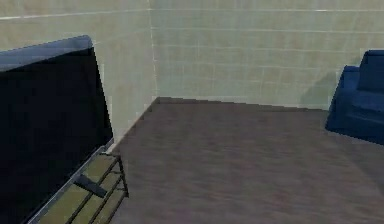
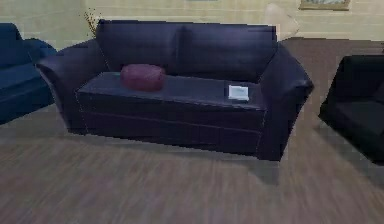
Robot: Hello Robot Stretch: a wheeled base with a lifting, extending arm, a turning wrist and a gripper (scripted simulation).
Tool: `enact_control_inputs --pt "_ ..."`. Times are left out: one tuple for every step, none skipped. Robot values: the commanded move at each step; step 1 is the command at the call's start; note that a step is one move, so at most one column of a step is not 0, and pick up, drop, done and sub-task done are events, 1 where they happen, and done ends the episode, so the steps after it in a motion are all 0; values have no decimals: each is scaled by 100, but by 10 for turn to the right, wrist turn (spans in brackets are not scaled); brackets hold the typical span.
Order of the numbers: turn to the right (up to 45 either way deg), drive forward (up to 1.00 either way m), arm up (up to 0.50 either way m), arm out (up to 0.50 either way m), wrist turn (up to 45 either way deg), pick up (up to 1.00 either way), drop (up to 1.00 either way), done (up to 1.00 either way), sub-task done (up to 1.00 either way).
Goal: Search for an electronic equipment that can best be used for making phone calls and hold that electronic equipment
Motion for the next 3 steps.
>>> enact_control_inputs --pt "-450 0 0 0 0 0 0 0 0" --pt "-450 0 0 0 0 0 0 0 0" --pt "-420 0 0 0 0 0 0 0 0"
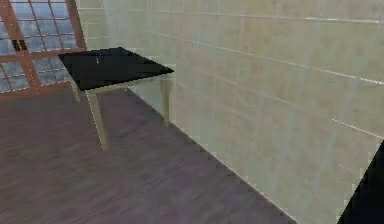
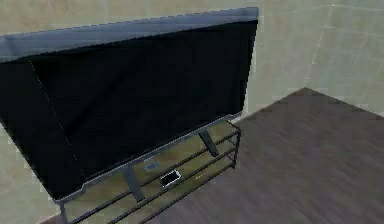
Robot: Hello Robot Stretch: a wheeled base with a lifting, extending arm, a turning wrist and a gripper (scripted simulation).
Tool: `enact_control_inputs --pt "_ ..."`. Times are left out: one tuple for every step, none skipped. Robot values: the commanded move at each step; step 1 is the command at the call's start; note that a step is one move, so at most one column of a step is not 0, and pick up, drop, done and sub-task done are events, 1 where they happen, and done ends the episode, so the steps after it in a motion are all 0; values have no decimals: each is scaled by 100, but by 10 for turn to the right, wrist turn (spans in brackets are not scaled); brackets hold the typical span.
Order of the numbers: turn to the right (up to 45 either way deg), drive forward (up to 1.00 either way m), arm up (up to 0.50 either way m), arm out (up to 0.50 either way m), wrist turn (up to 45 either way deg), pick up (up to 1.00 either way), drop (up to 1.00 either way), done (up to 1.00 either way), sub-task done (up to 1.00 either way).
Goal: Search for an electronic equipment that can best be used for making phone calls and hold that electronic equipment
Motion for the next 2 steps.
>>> enact_control_inputs --pt "450 0 0 0 0 0 0 0 0" --pt "450 0 0 0 0 0 0 0 0"
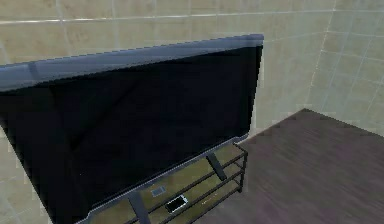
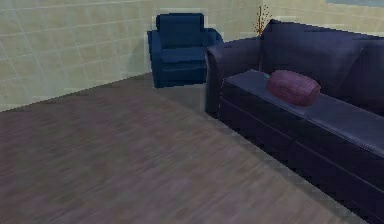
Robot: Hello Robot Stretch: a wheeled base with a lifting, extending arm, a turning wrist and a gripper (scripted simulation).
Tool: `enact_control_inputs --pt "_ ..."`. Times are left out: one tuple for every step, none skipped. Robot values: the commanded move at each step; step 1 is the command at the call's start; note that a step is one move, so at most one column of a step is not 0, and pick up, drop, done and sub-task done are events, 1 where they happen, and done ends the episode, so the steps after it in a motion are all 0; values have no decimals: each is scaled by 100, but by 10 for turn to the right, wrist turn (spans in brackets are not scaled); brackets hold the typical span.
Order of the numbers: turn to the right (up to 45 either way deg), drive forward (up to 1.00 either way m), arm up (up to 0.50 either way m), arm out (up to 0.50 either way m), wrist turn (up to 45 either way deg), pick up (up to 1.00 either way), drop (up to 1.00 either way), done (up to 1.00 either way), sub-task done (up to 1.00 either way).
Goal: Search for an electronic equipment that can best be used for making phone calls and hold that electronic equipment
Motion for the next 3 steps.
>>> enact_control_inputs --pt "150 0 0 0 0 0 0 0 0" --pt "0 40 0 0 0 0 0 0 0" --pt "-450 0 0 0 0 0 0 0 0"
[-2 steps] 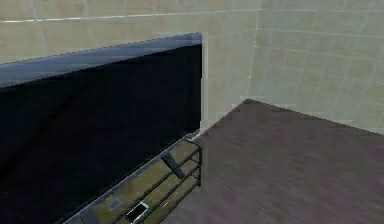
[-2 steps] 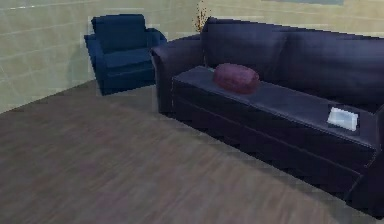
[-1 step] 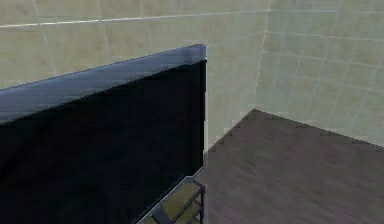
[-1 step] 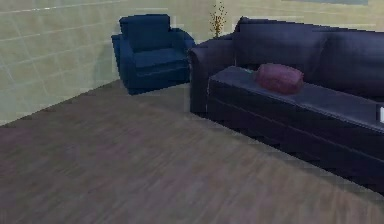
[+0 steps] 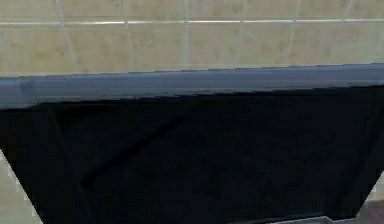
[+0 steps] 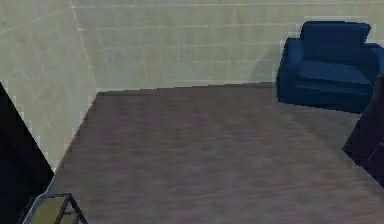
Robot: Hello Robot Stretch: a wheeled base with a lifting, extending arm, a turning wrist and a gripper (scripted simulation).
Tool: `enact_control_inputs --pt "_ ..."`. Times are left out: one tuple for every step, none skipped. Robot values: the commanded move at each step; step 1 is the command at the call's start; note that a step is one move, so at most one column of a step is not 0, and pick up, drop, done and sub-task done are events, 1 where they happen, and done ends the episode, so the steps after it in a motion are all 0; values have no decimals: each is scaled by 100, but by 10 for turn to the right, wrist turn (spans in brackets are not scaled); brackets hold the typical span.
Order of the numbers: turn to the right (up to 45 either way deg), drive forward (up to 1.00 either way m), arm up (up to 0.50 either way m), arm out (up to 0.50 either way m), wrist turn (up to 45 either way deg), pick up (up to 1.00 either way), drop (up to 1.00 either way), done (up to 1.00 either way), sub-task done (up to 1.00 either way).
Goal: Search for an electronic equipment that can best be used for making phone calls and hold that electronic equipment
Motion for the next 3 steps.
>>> enact_control_inputs --pt "-450 0 0 0 0 0 0 0 0" --pt "-300 0 0 0 0 0 0 0 0" --pt "-60 0 0 0 0 0 0 0 0"
